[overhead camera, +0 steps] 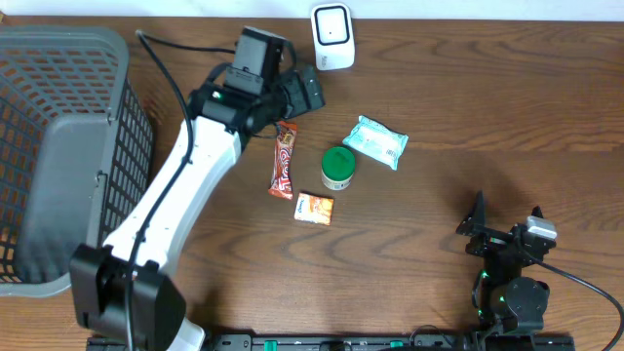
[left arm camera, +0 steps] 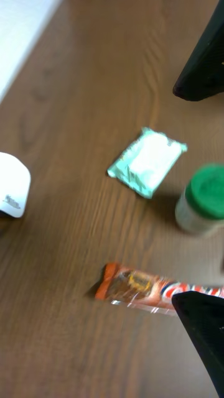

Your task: Scan the item barcode

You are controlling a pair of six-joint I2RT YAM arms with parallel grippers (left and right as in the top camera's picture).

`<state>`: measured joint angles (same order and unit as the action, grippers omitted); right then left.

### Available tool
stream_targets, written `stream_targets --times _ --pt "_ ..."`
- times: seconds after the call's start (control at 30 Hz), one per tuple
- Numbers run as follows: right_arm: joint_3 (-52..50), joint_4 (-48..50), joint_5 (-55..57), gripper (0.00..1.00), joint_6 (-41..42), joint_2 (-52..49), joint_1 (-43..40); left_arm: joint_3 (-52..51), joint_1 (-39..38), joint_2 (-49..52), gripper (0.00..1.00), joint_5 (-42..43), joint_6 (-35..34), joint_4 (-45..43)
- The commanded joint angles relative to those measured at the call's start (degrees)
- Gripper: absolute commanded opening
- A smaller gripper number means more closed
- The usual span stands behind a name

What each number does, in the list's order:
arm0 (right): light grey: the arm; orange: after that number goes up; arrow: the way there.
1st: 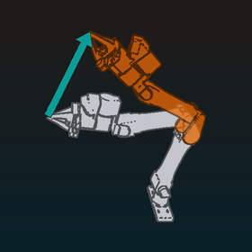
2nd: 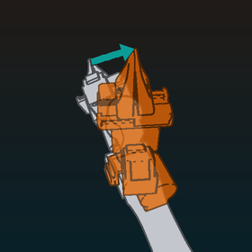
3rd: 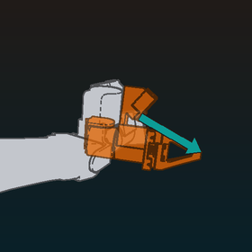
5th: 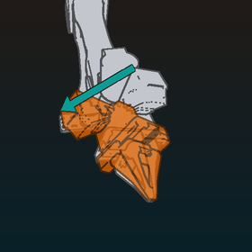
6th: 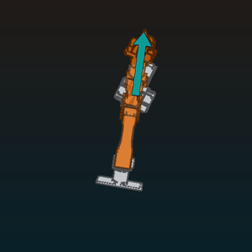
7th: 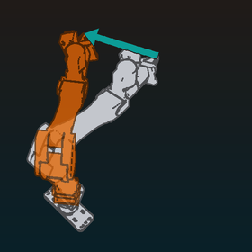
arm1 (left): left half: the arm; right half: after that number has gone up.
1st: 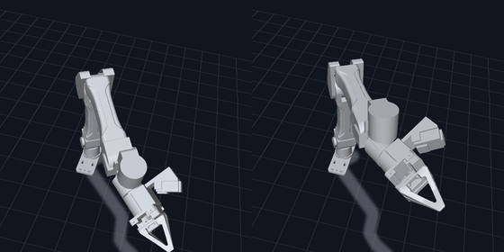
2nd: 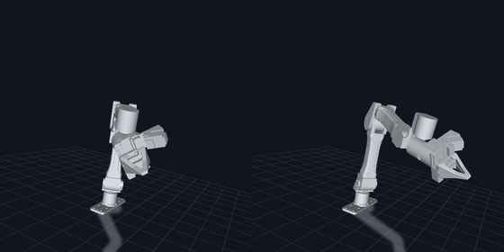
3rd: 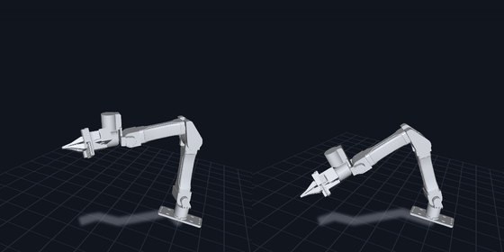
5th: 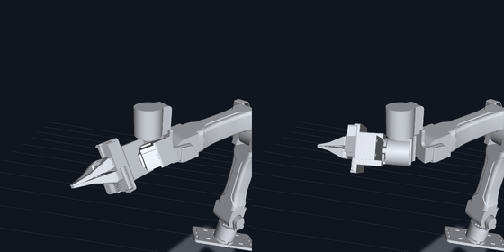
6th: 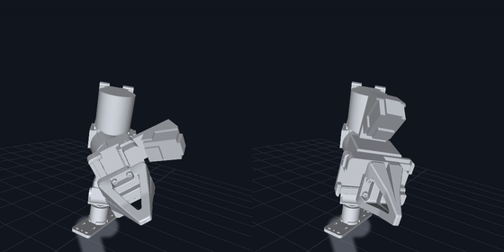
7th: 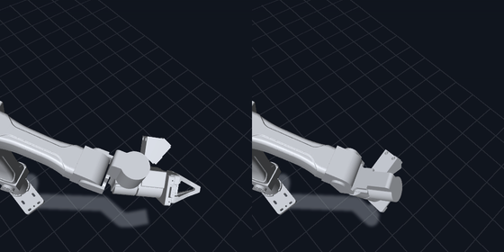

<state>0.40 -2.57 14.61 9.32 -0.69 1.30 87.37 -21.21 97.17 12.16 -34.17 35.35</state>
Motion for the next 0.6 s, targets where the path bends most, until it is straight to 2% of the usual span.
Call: stream_targets --times 0.0,0.17,0.33,0.57 --pt "-0.1 -0.2 0.1 0.99 -0.8 0.2 -0.2 2.1 2.5 3.2 0.98 6.7 16.3 -0.5" --pt "-0.1 -0.2 0.1 0.99 -0.8 0.2 -0.2 7.5 2.2 10.9 0.98 9.0 20.4 -0.5" --pt "-0.1 -0.2 0.1 0.99 -0.8 0.2 -0.2 13.9 1.7 17.7 0.98 11.3 21.4 0.1" --pt "-0.1 -0.2 0.1 0.99 -0.8 0.2 -0.2 18.4 1.4 24.5 0.98 25.0 23.3 -0.8"
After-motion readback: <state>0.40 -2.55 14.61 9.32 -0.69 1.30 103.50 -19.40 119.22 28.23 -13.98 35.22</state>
